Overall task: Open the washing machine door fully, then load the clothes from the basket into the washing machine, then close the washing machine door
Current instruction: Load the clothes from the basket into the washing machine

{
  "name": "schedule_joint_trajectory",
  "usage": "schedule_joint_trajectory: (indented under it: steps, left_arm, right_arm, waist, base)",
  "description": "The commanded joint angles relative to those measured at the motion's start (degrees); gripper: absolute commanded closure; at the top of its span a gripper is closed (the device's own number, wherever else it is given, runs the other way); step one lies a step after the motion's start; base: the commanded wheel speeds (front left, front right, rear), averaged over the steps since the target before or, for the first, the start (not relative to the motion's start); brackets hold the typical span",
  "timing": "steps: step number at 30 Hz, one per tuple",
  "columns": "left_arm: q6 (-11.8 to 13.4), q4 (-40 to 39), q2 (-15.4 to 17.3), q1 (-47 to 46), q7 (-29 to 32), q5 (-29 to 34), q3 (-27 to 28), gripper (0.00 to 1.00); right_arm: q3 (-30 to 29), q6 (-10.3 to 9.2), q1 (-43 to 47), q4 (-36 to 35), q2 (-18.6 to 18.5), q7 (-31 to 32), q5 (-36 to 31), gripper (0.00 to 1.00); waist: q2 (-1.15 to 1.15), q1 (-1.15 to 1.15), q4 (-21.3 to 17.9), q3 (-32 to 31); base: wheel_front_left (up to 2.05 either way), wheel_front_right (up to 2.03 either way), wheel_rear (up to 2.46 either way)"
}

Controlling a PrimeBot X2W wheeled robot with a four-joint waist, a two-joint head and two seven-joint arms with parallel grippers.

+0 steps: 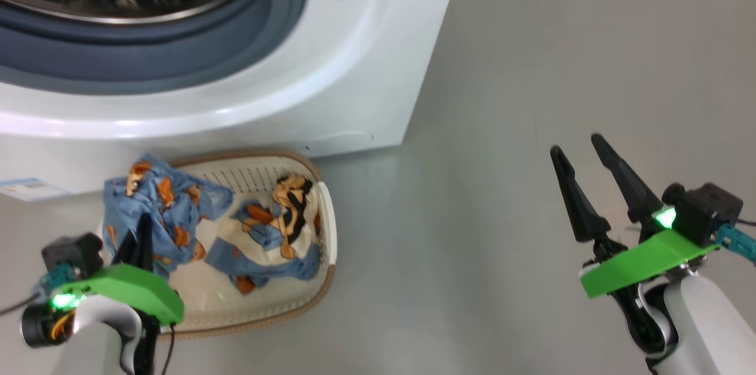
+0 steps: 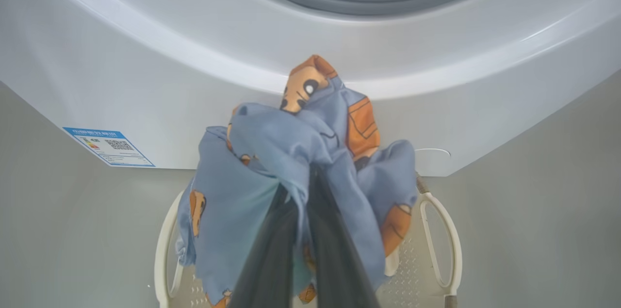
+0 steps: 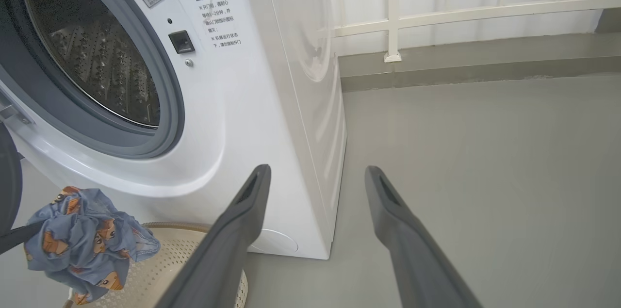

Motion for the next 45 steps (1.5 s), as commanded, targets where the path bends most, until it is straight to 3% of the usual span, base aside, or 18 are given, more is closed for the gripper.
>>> schedule_joint_trajectory:
  steps: [1, 30, 38, 45]
  left_arm:
    - [-0.13, -3.67, 1.15, 2.53, -0.77, 0.97, 2.37, 1.00]
    - [-0.15, -39.67, -4.73, 27.25, -0.77, 5.76, 7.95, 1.00]
    - [0.58, -45.76, -5.27, 31.78, -0.78, 5.07, 7.98, 1.00]
    - [1.28, -46.54, -5.32, 29.66, -0.78, 3.74, 6.90, 1.00]
  right_arm:
    - [0.38, 0.09, 2.22, -0.89, -0.90, -0.27, 0.10, 0.00]
    - [-3.50, 0.09, 9.98, -0.89, -1.67, -0.27, -0.51, 0.00]
    - [-4.60, 0.09, 11.12, -1.14, -1.53, -0.27, -0.74, 0.00]
    - [-4.94, 0.09, 10.27, -1.78, -1.44, -0.27, -0.91, 0.00]
  waist:
    - [0.00, 0.00, 1.82, -4.25]
    - [0.00, 0.00, 3.73, -12.50]
    - [0.00, 0.00, 3.93, -13.26]
    - [0.00, 0.00, 3.55, -11.19]
  base:
    - [0.00, 0.00, 0.00]
    - [0.00, 0.00, 0.00]
    - [0.00, 0.00, 0.00]
    - [0.00, 0.00, 0.00]
